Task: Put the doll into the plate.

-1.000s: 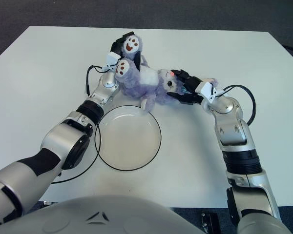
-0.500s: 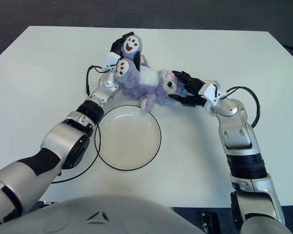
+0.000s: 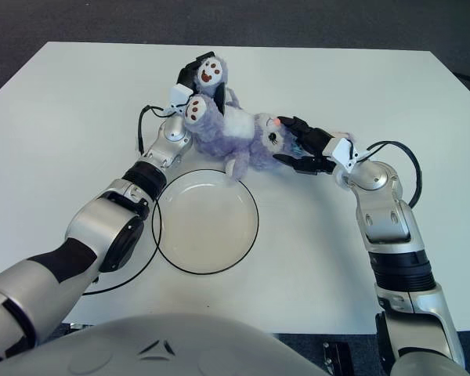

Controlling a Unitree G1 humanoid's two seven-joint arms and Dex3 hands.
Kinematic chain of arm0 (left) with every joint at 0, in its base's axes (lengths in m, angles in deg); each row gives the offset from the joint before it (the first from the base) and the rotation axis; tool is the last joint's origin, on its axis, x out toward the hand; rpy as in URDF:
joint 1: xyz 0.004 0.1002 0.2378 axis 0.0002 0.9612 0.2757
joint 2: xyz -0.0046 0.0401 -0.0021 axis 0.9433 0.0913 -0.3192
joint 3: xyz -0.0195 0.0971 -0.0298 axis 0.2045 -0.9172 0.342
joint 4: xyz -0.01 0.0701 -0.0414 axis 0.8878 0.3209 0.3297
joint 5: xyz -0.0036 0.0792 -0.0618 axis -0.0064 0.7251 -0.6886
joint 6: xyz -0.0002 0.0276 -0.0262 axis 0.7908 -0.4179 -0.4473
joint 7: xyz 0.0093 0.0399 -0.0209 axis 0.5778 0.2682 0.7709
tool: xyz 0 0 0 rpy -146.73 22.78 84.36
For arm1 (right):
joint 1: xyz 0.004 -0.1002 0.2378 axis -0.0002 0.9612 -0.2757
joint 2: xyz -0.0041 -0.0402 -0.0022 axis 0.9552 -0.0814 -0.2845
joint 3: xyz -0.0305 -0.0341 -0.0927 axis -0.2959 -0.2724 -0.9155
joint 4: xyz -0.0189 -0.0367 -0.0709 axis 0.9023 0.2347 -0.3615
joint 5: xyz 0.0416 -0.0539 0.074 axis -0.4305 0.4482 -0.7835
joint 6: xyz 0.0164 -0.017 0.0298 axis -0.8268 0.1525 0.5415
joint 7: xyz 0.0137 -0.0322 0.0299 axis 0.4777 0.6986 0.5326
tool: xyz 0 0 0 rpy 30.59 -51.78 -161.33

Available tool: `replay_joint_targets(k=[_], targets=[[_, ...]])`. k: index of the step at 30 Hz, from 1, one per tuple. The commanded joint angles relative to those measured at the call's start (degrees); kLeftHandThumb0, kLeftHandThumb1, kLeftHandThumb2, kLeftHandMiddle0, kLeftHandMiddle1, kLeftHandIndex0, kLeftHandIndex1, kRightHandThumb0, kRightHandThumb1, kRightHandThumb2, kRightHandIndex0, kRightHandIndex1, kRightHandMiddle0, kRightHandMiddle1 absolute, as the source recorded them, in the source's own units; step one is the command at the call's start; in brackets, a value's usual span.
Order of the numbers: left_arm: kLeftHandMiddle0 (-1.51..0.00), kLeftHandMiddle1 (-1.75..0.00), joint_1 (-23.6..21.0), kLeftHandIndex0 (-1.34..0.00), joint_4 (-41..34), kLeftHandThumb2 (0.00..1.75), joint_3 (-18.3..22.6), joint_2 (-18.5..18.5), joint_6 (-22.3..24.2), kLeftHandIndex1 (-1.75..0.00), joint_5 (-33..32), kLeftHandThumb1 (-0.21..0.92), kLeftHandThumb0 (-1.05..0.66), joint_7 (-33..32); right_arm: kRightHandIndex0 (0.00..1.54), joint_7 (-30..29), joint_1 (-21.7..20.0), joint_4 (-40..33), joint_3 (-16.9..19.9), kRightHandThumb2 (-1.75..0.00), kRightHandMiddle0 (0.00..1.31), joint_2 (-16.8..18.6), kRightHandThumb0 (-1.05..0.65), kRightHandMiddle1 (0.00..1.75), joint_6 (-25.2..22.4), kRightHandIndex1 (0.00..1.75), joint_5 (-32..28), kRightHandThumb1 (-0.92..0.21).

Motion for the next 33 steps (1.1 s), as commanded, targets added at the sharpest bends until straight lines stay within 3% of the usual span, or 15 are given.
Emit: replay_joint_targets(k=[1,12,19,33], targets=[[-0.72,-1.75,-4.22,-0.97,1.04,1.48,0.69,-11.17,-0.21,-1.75,-0.26,0.18,0.52,0.09,0.01,2.07,1.56,0.33,-0.55,-0.36,0.00,-1.28,-1.05,0.16,0.90,0.01,-1.27,-0.92],[-0.72,-1.75,-4.20,-0.97,0.61,1.49,0.49,-11.68,0.66,-1.75,-0.20,0.18,0.52,-0.05,0.00,1.12,3.46,-2.05,-2.53,-0.28,0.00,-0.37,-1.05,0.00,-0.14,0.00,0.16,-0.90],[-0.72,-1.75,-4.12,-0.97,0.16,1.49,0.34,-12.01,1.16,-1.75,-0.32,0.18,0.52,0.15,0.00,-3.14,3.62,1.26,-6.46,-0.23,0.00,-0.90,-1.03,0.00,5.53,0.00,6.35,-0.86],[-0.72,-1.75,-4.27,-0.97,-0.25,1.48,0.26,-12.59,1.10,-1.75,-0.33,0.18,0.52,-0.31,0.00,-5.06,3.40,1.88,-10.14,-0.14,0.00,-1.85,-1.05,0.00,7.63,0.00,12.96,-0.90]])
